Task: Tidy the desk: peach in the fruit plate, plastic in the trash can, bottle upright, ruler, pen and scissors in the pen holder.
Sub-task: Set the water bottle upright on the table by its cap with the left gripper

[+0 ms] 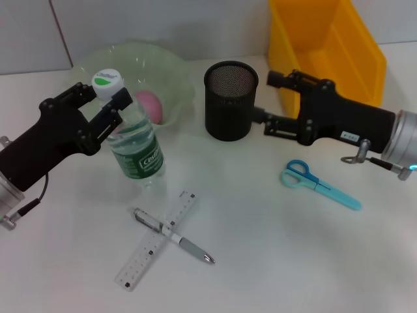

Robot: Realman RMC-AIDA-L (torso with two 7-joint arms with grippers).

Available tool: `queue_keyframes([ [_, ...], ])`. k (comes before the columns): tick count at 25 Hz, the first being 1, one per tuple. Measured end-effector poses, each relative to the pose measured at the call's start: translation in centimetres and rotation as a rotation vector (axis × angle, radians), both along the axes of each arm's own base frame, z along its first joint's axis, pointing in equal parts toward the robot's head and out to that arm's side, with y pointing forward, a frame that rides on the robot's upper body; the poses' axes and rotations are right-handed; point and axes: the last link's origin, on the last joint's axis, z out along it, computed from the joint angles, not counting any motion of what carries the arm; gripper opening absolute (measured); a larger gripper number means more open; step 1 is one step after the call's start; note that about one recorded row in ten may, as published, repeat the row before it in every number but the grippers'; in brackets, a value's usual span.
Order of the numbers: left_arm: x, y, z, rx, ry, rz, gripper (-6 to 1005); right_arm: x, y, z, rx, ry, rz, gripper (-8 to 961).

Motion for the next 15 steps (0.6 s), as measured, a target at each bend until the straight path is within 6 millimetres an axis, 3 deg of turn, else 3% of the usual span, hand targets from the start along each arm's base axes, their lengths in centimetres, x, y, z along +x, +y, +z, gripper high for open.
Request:
queue_keyframes([
  [15, -1.1, 0.4, -0.9, 0.059, 0.078, 0.062, 433, 1.1, 0.7, 0.9, 0.062, 0.022, -0.085, 815],
])
